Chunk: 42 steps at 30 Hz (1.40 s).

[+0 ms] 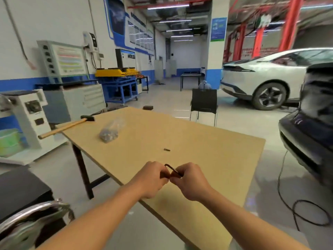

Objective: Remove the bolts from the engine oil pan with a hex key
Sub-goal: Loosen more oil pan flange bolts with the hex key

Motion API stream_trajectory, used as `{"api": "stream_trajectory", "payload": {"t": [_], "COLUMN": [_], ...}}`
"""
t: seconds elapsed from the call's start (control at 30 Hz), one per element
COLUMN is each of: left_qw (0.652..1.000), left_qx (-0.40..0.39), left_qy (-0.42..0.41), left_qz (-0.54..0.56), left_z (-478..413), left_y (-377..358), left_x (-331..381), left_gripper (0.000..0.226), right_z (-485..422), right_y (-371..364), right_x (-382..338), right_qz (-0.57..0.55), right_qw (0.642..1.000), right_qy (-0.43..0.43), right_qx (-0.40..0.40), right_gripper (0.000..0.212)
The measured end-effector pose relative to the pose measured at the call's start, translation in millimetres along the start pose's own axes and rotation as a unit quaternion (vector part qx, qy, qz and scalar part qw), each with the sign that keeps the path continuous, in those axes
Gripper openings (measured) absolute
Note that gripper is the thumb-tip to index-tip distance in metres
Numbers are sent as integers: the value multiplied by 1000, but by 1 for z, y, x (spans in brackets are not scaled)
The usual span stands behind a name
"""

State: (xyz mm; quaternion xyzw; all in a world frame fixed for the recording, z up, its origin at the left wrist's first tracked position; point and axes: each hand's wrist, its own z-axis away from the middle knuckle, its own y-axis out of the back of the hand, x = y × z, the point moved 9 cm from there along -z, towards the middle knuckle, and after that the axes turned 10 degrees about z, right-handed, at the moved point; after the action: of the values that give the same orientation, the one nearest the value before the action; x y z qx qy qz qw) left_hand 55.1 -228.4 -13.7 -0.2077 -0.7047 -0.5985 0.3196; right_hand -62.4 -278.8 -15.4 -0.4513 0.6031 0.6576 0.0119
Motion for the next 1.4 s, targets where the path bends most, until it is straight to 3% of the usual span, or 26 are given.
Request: {"api": "stream_trajectory", "payload": {"t": [0.13,0.23,0.33,0.53,0.6,0.7,0.8,0.9,1.03,1.13,1.27,1.4], "left_qw": [999,996,993,986,986,979,976,986,993,985,932,895], "left_qx": [16,77,114,166,160,77,-36,-25,46,154,357,440], "left_qy": [-22,-34,-34,6,10,82,167,160,99,66,41,80], "left_qz": [-33,7,23,-7,53,172,134,51,46,48,47,0], "left_z": [-43,-71,-93,-119,-115,-95,-45,24,136,232,386,518], "left_y": [-28,-23,-15,-3,-3,8,54,141,234,294,367,403], "left_x": [-31,-49,-64,-83,-83,-88,-95,-74,-12,16,16,-2], "left_gripper": [15,10,12,13,7,47,52,39,26,15,15,13], "right_z": [-34,-61,-90,-128,-125,-116,-103,-89,-31,48,146,230], "right_y": [-23,-30,-33,-45,-42,-20,-6,-10,-24,-27,-53,-106], "right_x": [37,49,50,48,50,60,50,-26,-225,-375,-505,-586], "right_qz": [104,127,145,202,139,-89,-217,-245,-260,-330,-428,-451], "right_qw": [994,991,988,976,986,988,966,966,950,876,778,720], "right_qy": [-28,-40,-42,-23,-25,-71,-96,-38,172,348,440,492], "right_qx": [7,22,33,78,90,108,102,69,11,-48,-136,-192], "right_gripper": [15,26,16,20,18,23,24,30,22,25,22,15]}}
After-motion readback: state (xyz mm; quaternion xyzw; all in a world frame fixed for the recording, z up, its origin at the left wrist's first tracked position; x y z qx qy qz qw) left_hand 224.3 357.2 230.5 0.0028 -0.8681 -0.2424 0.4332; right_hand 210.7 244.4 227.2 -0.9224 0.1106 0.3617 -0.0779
